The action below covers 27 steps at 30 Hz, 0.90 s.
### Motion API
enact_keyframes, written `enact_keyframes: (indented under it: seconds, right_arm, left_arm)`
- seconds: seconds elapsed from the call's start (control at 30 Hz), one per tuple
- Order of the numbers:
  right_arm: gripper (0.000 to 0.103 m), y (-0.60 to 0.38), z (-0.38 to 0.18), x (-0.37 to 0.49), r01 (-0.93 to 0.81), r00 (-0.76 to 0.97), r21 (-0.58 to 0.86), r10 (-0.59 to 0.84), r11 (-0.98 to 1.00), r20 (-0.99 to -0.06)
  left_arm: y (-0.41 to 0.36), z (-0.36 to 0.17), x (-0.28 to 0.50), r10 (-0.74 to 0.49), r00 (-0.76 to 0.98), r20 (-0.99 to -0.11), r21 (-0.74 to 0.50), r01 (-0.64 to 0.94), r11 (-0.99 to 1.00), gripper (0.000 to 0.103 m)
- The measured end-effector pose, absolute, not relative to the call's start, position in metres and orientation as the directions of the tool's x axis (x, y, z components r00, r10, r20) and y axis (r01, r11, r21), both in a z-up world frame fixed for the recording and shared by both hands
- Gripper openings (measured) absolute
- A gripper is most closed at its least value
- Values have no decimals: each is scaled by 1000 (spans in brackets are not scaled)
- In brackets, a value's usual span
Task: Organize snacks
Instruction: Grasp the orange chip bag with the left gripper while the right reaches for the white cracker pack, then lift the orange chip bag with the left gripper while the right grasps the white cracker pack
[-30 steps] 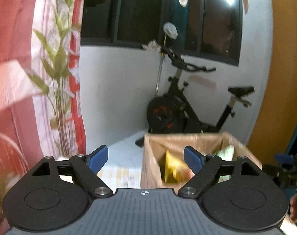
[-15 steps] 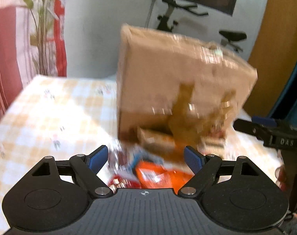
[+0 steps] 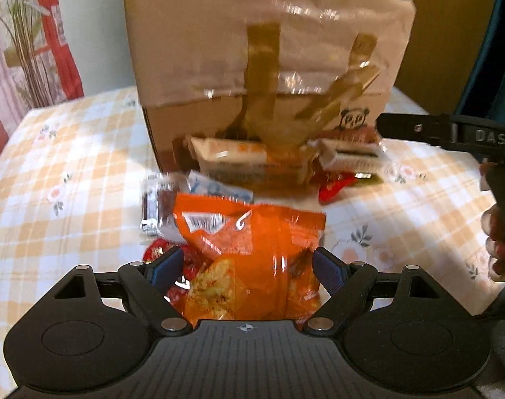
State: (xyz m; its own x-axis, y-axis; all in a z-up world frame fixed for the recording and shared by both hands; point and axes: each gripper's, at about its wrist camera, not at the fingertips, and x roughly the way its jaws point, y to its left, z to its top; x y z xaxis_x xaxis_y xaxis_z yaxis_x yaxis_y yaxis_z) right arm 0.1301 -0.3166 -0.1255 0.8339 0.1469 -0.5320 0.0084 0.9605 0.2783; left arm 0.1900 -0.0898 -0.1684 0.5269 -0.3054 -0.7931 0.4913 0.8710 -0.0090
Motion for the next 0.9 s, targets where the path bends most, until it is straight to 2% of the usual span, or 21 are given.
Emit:
enact_keyframes:
  seconds: [0.1, 0.13, 0.17, 0.2, 0.3, 0.6, 0.9]
  right_arm:
    - [103, -318, -131, 130, 13, 827, 272, 143, 962, -544]
    - [103, -318, -133, 130, 14, 825, 265, 139, 964, -548]
    - [103, -318, -135, 129, 13, 821, 258, 137, 966, -554]
    - [103, -318, -138, 130, 11, 817, 249, 135, 968, -560]
    - [101, -316, -144, 131, -4, 804, 215, 131, 977, -579]
    - [95, -320, -161, 151, -150, 789, 69, 162, 986, -593]
    - [90, -330, -184, 202, -219, 711, 148, 262, 964, -653]
  left_arm:
    - [-87, -175, 193, -306, 501, -810, -38, 475, 879, 86]
    - [-85, -176, 194, -311, 497, -810, -49, 470, 881, 82]
    - [-83, -176, 195, -321, 499, -805, -61, 469, 881, 71]
    - [-81, -175, 195, -339, 499, -797, -78, 472, 878, 66]
    - [-78, -169, 193, -345, 528, -776, -72, 469, 880, 59]
    - [-58, -134, 187, -400, 637, -659, -134, 424, 896, 58]
    - [-47, -126, 190, -362, 683, -634, -150, 351, 924, 58]
